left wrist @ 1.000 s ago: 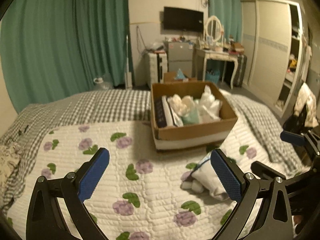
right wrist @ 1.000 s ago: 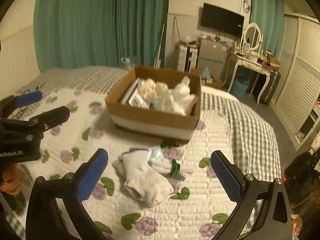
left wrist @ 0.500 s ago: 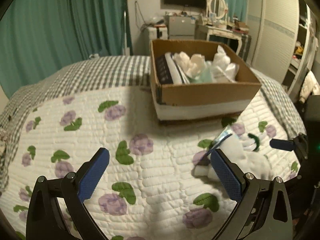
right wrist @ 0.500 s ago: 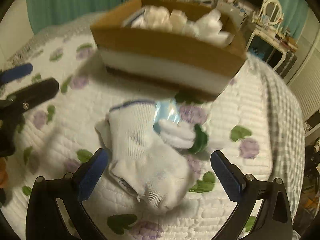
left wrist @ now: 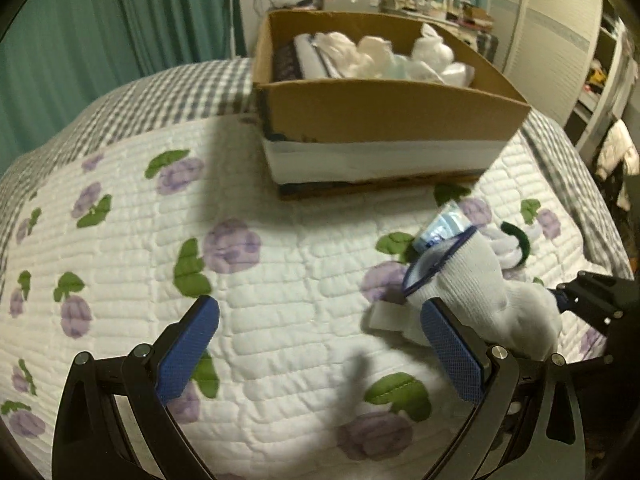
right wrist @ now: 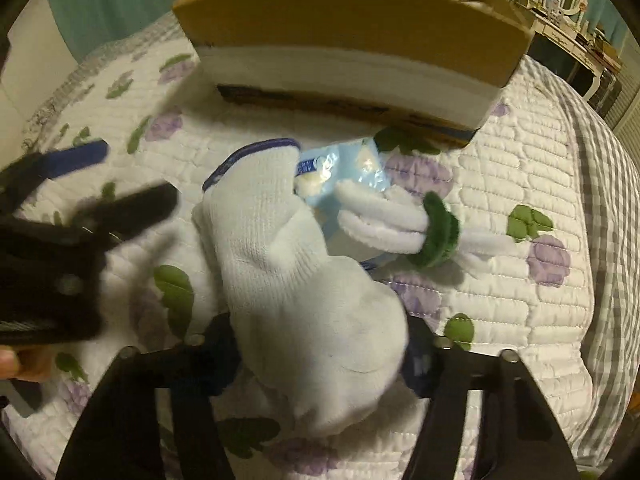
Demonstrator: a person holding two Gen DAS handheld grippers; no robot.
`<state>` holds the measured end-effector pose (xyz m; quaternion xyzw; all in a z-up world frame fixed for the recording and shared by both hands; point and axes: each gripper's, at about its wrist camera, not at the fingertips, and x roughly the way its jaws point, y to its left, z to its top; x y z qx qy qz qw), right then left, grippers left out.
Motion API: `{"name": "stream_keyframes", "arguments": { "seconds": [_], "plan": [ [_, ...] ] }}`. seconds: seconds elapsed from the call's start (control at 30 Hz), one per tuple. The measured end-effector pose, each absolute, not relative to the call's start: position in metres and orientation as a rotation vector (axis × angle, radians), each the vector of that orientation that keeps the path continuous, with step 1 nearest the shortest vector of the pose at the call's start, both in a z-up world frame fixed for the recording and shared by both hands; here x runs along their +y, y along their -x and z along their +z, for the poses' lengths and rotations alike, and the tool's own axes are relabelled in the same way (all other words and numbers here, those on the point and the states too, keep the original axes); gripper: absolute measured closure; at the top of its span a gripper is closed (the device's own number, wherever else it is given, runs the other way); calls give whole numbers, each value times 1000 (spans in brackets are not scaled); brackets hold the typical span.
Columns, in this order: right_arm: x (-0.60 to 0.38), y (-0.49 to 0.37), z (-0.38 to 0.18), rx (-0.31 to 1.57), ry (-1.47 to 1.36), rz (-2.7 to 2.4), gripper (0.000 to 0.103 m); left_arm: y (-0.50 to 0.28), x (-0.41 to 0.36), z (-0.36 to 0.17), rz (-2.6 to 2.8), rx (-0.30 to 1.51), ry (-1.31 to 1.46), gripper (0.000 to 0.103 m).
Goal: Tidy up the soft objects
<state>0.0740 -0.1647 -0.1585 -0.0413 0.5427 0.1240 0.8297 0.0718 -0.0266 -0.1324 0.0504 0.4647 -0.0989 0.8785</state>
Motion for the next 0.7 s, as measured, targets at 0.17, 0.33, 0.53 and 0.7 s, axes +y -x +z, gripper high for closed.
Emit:
{"name": "stream_keyframes", "arguments": {
  "seconds": [0.17, 0.33, 0.53, 0.7],
  "plan": [
    [-195, -64, -136, 1090, 76, 183, 46, -74, -43, -131, -227, 984, -96, 0],
    [-233, -60, -123, 1057, 1, 104, 46, -77, -65, -134, -238, 982, -120, 0],
    [-252, -61, -122, 1046, -73, 51, 46, -83, -76, -154, -243, 1019, -120, 1],
    [-249, -63, -132, 1061, -61, 51, 45, -91, -79, -183, -190, 1065, -171, 9]
  ]
}}
